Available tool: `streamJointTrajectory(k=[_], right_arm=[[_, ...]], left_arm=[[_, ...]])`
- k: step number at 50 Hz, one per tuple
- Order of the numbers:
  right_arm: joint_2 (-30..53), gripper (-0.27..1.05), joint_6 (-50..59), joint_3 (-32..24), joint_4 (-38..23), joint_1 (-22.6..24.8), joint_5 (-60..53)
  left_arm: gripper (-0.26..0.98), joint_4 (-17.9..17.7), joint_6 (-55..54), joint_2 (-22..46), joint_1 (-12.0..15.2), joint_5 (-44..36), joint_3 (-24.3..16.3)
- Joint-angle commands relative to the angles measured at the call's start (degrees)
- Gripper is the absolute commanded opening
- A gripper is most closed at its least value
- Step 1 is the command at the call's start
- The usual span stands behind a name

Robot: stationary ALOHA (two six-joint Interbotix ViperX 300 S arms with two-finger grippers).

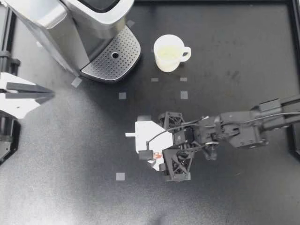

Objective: Place the coffee capsule inside the capsule container, then place the cup onto the center of the cup tray.

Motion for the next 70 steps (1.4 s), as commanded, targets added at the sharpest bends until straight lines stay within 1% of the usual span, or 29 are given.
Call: streamJointTrajectory(k=[1,6,7,13,18,21,23,27,33,36,38,41,45,49,55,56,57,63,67,70], right_arm=[[-4.4,0.56,0.4,-1.1,0.2,-0.4,0.4],[-6.9,0.56,1.1,-0.7,0.2,-1.1,0.4],[-7.4,0.56,1.3,-0.5,0.2,-1.2,0.4],[-9.9,0.56,2.3,1.5,0.2,-1.8,-0.3],[-11.6,0.56,2.8,3.6,0.2,-1.8,-2.6],[-12.7,0.56,3.2,5.1,0.2,-1.8,-4.8],[-13.4,0.56,3.5,6.3,0.2,-1.8,-6.4],[-14.8,0.56,4.4,8.8,0.2,-1.9,-10.1],[-16.2,0.56,5.4,12.0,0.2,-2.1,-13.7],[-16.6,0.56,5.5,13.2,0.2,-2.1,-15.0],[-16.9,0.56,5.5,13.7,0.2,-2.1,-15.5],[-17.1,0.56,5.7,14.6,0.3,-2.1,-15.6],[-17.3,0.56,5.9,15.6,0.6,-2.1,-15.9],[-17.4,0.56,6.1,16.5,0.6,-2.1,-16.3],[-17.4,0.56,5.8,17.8,0.5,-2.1,-17.5],[-17.4,0.56,5.7,18.0,0.6,-2.1,-17.8],[-17.5,0.56,5.6,18.2,0.5,-2.1,-18.1],[-18.0,0.56,5.4,19.7,0.5,-2.1,-19.8],[-18.5,0.56,5.5,20.6,0.5,-2.1,-20.7],[-18.8,0.56,5.6,21.3,0.5,-2.1,-21.4]], left_arm=[[0.11,-0.5,-0.1,2.9,0.5,0.9,-3.3],[0.11,-1.5,-0.1,6.8,1.1,6.3,-7.7],[0.11,-1.6,-0.1,8.1,1.4,8.9,-9.6],[0.11,-1.6,0.0,12.8,3.0,20.7,-17.7],[0.11,-0.5,0.4,16.0,4.7,31.2,-24.5],[0.11,1.3,0.4,17.8,5.6,38.0,-28.7],[0.11,3.4,0.2,19.1,5.7,43.7,-32.3],[0.11,6.7,-0.3,21.8,5.8,52.1,-38.1],[0.11,11.2,-1.1,27.6,5.7,63.9,-45.4],[0.11,14.1,-2.0,30.9,5.5,69.3,-48.5],[0.11,16.3,-2.9,33.1,5.0,72.4,-50.4],[0.11,21.2,-4.9,36.5,3.4,76.6,-53.5],[0.11,29.1,-8.3,39.2,0.9,80.3,-56.0],[0.11,37.4,-12.9,41.4,-2.1,83.4,-57.0],[0.11,49.9,-20.4,44.5,-6.5,87.4,-56.2],[0.11,52.9,-21.9,45.4,-7.5,88.3,-55.8],[0.11,55.0,-22.9,46.1,-8.1,89.0,-55.5],[0.11,65.6,-28.1,50.3,-10.6,94.0,-53.3],[0.11,70.4,-30.0,53.1,-11.3,97.6,-52.3],[0.11,72.3,-30.7,54.7,-11.4,99.3,-51.8]])
